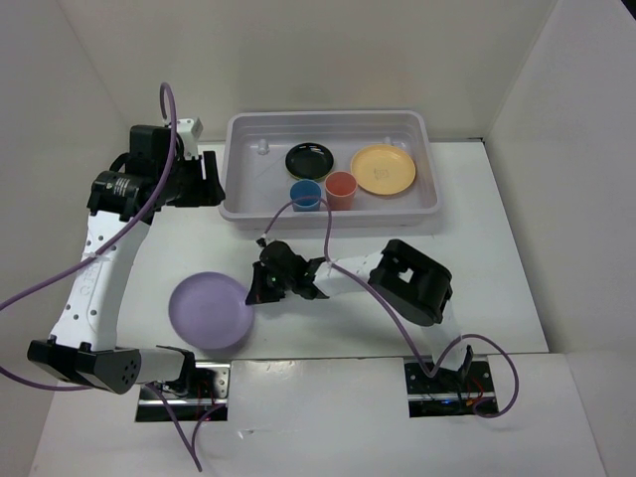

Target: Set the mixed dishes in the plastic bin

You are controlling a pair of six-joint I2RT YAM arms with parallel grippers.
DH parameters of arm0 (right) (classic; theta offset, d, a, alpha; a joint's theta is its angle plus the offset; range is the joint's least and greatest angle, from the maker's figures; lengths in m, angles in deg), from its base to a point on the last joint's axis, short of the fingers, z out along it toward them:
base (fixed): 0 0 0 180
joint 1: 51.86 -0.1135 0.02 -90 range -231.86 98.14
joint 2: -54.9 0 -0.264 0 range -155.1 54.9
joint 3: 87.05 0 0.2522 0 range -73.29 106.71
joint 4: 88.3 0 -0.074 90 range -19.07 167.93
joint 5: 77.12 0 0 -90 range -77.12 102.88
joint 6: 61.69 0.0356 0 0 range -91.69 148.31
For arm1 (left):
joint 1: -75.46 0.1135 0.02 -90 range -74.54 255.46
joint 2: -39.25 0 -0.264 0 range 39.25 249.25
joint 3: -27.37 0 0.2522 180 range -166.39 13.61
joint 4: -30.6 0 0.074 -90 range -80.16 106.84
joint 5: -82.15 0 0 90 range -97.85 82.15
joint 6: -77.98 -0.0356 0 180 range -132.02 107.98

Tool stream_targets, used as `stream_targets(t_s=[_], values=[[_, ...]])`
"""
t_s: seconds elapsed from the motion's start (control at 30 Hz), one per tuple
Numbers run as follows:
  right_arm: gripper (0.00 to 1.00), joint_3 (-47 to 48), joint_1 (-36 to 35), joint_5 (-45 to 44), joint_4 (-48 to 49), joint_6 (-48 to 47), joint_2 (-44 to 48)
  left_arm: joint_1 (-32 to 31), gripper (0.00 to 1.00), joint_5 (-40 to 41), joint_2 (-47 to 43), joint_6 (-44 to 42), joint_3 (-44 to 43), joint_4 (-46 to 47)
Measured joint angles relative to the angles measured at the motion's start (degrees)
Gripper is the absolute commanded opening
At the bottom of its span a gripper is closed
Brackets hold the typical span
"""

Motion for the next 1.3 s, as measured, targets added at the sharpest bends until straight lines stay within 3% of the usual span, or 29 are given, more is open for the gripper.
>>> stream_targets(t_s=[0.23,0.53,0.73,0.9,1.13,1.3], values=[[0.0,0.96,-0.52,-4.68,-9.86,-4.44,3.04,0.0,0.71,-0.02,0.0,0.0,-0.02,0.04],[0.0,1.53,3.17,-10.29,-24.46,-10.23,23.85,0.46,0.71,-0.15,-0.74,0.07,-1.25,1.55],[0.0,1.86,14.45,-11.8,-31.21,-12.59,37.31,0.63,0.71,-0.22,-3.5,0.35,-6.01,2.82],[0.0,2.21,26.36,-11.63,-34.93,-14.4,42.1,0.63,0.71,-0.24,-6.88,1.07,-6.95,5.25],[0.0,9.25,43.3,-10.34,-36.85,-15.26,38.69,0.63,0.71,-1.9,-9.46,1.97,-6.97,6.78],[0.0,17.07,49.27,-8.48,-34.49,-14.78,31.19,0.63,0.72,-2.8,-9.25,1.95,-6.43,6.82]])
